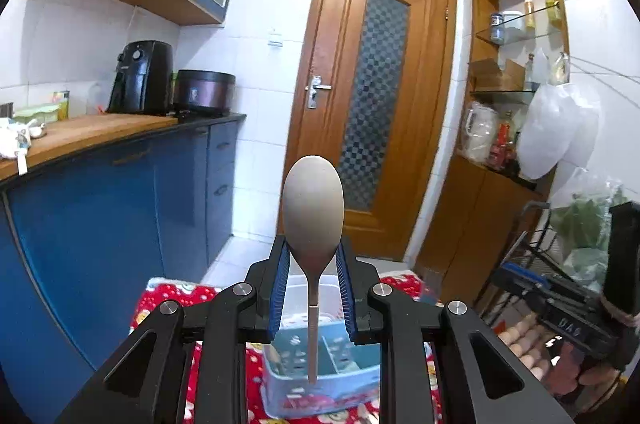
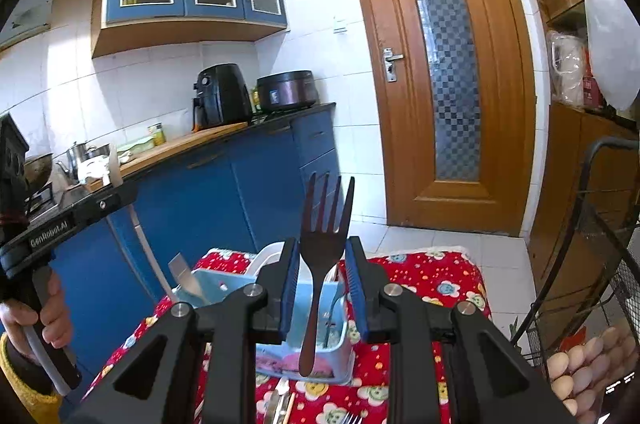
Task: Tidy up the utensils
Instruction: 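Open the left tool to drop the spoon into the box while the right tool drops the fork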
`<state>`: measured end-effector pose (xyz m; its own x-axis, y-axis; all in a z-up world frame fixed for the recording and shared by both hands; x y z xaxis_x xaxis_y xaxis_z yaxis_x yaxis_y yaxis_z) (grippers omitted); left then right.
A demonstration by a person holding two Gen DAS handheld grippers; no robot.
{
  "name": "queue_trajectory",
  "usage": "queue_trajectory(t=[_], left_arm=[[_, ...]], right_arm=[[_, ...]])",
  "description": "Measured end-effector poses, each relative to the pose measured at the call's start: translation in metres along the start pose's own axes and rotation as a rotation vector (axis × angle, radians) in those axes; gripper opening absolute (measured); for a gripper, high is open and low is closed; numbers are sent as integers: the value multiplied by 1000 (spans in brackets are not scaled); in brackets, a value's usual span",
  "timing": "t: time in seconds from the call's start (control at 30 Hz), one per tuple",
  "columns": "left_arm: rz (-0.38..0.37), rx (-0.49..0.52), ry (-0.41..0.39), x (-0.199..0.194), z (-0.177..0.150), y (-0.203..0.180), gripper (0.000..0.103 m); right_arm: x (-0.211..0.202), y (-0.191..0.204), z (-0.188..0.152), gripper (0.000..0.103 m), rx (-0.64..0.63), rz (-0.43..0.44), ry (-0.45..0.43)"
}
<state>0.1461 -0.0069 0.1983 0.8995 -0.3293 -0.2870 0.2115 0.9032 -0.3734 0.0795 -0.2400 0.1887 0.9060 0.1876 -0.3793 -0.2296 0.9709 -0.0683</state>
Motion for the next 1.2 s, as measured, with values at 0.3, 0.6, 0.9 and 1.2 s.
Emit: queue_trajectory(t=[0.3, 0.6, 0.9, 1.2], left_arm=[[32, -24, 9, 28, -2, 11, 24], [47, 9, 52, 45, -21, 15, 24], [55, 4, 112, 57, -47, 24, 24], [70, 36, 117, 58, -63, 22, 24]], right_arm=[[23, -7, 5, 26, 4, -41, 1], [46, -5, -4, 26, -7, -43, 51], [62, -4, -25, 26, -3, -28, 120], [71, -2, -45, 26, 15, -13, 171]])
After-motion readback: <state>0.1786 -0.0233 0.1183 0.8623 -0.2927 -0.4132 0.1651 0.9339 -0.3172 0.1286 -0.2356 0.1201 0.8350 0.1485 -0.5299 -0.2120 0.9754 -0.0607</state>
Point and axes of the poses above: each gripper's, at about its wrist camera, not at the fingertips, and x roughly the way its jaws point, y to its left, z to its top, the point moved 1 cm from there along x, roughly the way its jaws point, and after that the axes turned 13 degrees about -x, right-handed, at the moved point
